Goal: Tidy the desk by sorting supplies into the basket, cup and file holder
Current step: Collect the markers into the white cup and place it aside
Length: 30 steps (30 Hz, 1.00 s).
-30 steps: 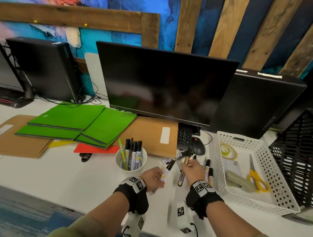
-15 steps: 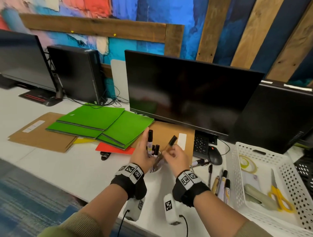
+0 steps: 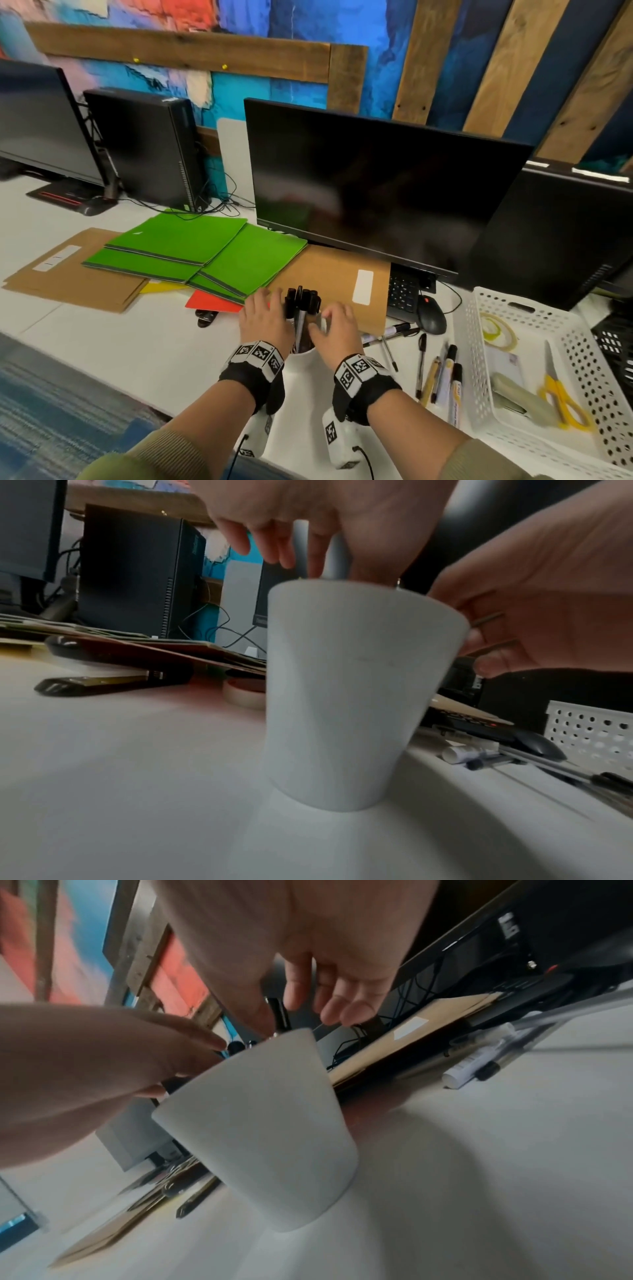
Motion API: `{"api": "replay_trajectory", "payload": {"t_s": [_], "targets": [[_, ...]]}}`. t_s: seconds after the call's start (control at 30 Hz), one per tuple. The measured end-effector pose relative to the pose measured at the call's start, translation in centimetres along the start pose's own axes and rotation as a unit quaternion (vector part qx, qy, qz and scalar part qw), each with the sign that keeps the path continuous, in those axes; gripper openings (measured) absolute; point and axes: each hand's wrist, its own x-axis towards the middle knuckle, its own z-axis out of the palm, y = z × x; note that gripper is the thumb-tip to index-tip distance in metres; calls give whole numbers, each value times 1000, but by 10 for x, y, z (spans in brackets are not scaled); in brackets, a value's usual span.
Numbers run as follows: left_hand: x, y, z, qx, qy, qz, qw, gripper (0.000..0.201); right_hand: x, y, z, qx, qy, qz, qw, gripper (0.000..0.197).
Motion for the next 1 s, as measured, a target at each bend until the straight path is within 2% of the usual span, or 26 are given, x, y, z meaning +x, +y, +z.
{"api": "replay_trajectory", "payload": {"t_s": [0.1,0.23,0.33,0.37,0.43,0.5,0.57,0.67,0.8,0.9,1.0], "targets": [[-1,12,0,-42,20,21,999,49,0,13,-10,15,34,31,999,10],[-4,39,5,-108,12,185,977,23,-2,47,-26,-12,70,96,993,18],[-15,63,11,-175,-127,246,945,23,-10,74,-32,-57,109,141,982,8],[-19,70,15,-168,-173,251,938,26,-12,83,-33,-79,103,154,980,8],[-25,81,29,-119,-253,250,927,33,-15,98,-36,-113,51,175,977,22],[-29,87,43,-72,-316,238,916,41,-14,107,-39,-129,-6,157,979,41],[-31,90,56,-25,-361,220,906,45,-13,111,-41,-141,-43,129,981,51],[-28,91,70,25,-381,200,902,52,-12,110,-47,-140,-70,142,978,53],[-19,97,83,33,-378,187,906,63,-7,105,-51,-207,-117,177,955,33],[-16,100,89,35,-357,197,912,61,-6,103,-51,-225,-124,201,945,31],[-17,101,90,58,-334,199,919,52,-3,104,-51,-185,-109,199,956,36]]}}
